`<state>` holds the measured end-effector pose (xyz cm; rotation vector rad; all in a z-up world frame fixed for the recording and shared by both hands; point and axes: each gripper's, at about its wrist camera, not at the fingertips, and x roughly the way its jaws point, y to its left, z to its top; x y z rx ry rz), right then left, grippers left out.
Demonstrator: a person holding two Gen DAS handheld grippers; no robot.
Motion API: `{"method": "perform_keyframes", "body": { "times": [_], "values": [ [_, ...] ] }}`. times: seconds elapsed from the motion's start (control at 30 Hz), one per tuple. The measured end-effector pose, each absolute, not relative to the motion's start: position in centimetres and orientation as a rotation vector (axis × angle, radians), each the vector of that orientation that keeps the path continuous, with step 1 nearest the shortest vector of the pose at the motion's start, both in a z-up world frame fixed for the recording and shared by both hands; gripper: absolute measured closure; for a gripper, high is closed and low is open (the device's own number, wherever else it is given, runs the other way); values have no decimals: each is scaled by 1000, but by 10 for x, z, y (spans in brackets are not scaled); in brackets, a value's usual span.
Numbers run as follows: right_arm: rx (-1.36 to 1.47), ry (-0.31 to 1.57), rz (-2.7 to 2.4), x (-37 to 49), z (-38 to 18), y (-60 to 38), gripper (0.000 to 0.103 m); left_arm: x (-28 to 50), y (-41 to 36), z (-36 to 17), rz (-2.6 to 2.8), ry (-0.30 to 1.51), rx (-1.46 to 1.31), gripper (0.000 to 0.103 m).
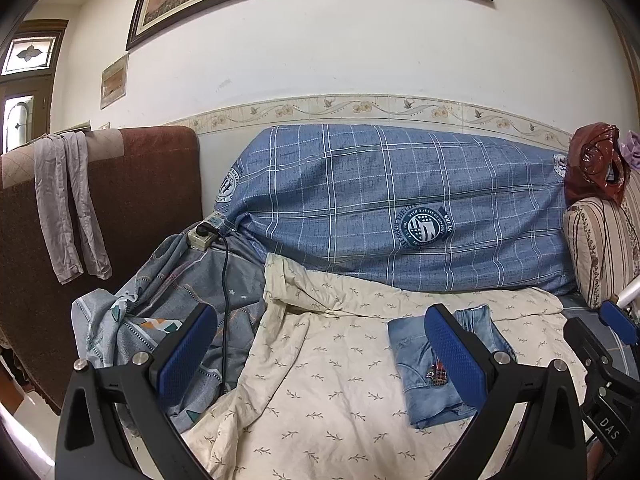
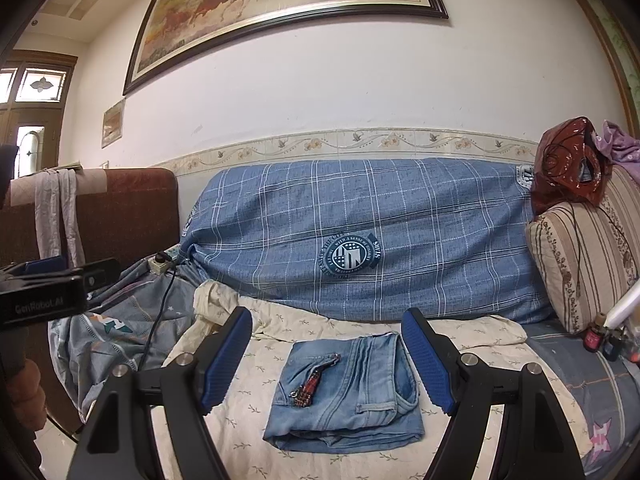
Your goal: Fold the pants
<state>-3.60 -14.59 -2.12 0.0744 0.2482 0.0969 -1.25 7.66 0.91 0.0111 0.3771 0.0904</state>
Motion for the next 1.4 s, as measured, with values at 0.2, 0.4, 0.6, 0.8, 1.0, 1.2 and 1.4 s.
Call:
{"method": "perform_keyframes", "body": {
  "times": [0.2, 0.4, 0.6, 0.8, 1.0, 1.2, 1.4],
  "values": [
    [32, 261, 116, -33, -25, -130, 23, -13, 81, 7, 77, 380, 8, 0],
    [1, 262, 127, -32, -27, -120, 23, -13, 84, 5, 66, 383, 3, 0],
    [13, 268, 120, -30, -27, -120, 23, -13, 91, 3, 44, 387, -9, 0],
    [7, 267, 121, -28, -27, -115, 23, -13, 95, -1, 7, 397, -21, 0],
    [-2, 288, 125, -24, -33, -110, 23, -9, 99, -6, 6, 412, -27, 0],
    [2, 317, 119, -18, -43, -113, 23, 1, 100, -17, 8, 452, -22, 0],
    [11, 331, 109, -18, -49, -117, 23, 7, 100, -26, 10, 484, -22, 0]
  ]
}}
